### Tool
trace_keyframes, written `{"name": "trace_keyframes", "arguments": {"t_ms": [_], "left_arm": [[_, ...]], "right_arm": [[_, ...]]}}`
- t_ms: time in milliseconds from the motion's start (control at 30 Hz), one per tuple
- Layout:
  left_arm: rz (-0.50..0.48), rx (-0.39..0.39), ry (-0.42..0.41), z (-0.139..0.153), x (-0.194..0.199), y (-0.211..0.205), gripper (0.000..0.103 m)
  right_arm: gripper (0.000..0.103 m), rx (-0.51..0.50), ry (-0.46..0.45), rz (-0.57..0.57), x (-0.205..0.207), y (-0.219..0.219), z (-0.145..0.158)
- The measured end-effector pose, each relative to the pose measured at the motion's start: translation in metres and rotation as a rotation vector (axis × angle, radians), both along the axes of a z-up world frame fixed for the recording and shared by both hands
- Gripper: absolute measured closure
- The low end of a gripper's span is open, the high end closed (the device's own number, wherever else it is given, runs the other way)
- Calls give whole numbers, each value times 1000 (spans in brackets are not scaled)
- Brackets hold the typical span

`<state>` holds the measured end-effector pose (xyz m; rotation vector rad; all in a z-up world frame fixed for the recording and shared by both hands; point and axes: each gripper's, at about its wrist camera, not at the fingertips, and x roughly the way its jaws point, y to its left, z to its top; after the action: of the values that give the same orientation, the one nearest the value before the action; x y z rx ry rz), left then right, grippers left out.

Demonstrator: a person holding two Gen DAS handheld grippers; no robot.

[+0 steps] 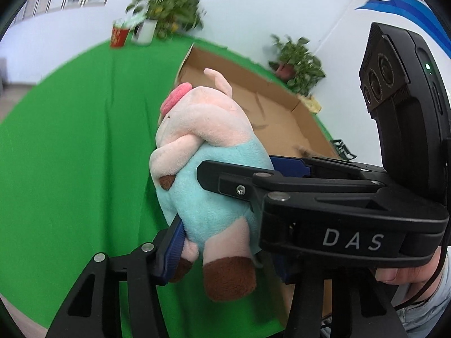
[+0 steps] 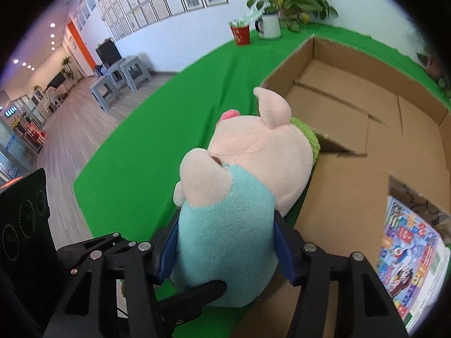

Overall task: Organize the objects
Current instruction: 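Hold the pink-and-teal pig plush with both grippers and lift it over the box, then lower the pig plush into the large cardboard box and open both grippers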

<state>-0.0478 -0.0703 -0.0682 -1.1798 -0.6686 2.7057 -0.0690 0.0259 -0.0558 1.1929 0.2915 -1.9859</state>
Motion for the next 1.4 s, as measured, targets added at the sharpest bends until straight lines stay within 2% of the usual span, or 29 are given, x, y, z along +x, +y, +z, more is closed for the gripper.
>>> {"name": "trace_keyframes", "arguments": {"t_ms": [200, 300, 433, 600, 733, 833, 967, 1100, 1200, 1367, 1400], "left_arm": [[-22, -83, 155, 57, -6, 15, 52], [-44, -109, 203, 80, 0, 13, 52], [-69, -140, 257, 112, -19, 21, 52], [-97, -130, 278, 149, -71, 24, 52], [-106, -101, 270, 165, -108, 24, 52], [-108, -70, 243, 161, -136, 19, 52], [-111, -34, 189, 137, -161, 12, 52], [-92, -1, 106, 98, -185, 3, 52], [-80, 63, 14, 54, -204, -12, 52], [-49, 76, -88, 0, -221, -25, 52], [-43, 68, -90, -3, -222, -26, 53]], "right_arm": [[45, -105, 125, -8, -2, 18, 60], [45, -129, 187, -21, -10, 21, 84], [45, -160, 245, -48, -28, 30, 112], [45, -163, 269, -65, -58, 29, 129], [45, -131, 255, -64, -85, 23, 138], [45, -109, 234, -68, -105, 14, 133], [45, -66, 204, -71, -131, 1, 116], [45, -24, 138, -65, -157, -12, 89], [45, 3, 66, -53, -177, -22, 57], [45, 23, -36, -51, -193, -36, 7], [45, 26, -46, -52, -195, -38, 3]]}}
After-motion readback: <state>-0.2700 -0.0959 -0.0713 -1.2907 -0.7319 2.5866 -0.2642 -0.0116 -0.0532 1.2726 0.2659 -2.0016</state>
